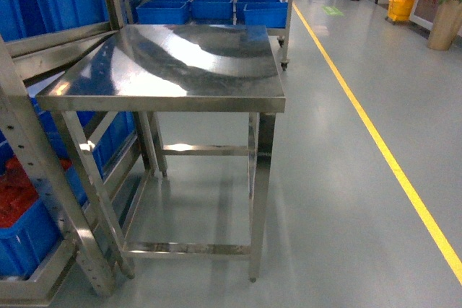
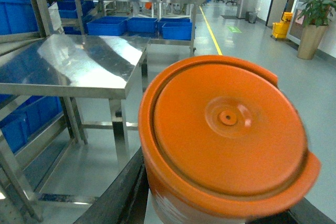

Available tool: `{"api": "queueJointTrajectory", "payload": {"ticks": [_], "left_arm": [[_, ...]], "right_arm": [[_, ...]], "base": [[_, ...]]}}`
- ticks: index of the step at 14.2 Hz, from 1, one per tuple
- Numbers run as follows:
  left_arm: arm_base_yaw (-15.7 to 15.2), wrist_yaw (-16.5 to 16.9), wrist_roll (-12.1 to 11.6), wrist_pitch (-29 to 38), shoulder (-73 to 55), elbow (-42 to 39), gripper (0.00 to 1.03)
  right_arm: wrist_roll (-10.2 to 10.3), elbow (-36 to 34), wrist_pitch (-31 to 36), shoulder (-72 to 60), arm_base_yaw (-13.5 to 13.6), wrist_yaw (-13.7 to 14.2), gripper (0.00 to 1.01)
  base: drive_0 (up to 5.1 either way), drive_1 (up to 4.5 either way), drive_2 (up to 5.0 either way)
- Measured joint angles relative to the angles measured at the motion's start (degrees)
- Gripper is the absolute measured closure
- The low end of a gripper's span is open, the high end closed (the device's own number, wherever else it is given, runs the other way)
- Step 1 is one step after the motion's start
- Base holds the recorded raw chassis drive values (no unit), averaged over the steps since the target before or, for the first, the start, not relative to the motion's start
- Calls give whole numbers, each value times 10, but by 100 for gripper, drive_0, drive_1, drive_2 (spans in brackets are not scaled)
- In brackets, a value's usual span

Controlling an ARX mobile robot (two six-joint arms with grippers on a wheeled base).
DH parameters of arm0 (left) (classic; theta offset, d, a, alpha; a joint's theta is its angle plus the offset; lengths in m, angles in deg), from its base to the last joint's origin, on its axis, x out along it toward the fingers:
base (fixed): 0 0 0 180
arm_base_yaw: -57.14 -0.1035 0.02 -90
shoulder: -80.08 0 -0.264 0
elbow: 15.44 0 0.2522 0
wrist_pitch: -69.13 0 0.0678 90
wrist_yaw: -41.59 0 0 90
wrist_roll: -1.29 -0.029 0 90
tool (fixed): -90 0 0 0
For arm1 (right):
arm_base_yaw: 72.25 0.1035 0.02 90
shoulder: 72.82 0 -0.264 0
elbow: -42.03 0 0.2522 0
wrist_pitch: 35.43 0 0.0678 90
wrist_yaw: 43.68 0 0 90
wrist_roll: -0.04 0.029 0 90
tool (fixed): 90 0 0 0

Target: Sort blue parts and orange caps into right shelf containers

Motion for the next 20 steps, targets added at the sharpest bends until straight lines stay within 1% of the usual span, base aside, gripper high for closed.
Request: {"api": "queueJointTrajectory", "payload": {"ticks": [5,20], "left_arm": [[0,0,0,0,0,0,60],[0,0,0,1,0,0,60]], "right_arm": [[0,0,-1,0,0,1,58],[0,0,3,0,0,0,58]], "base": [[-3,422,-427],[-467,120,374]]}}
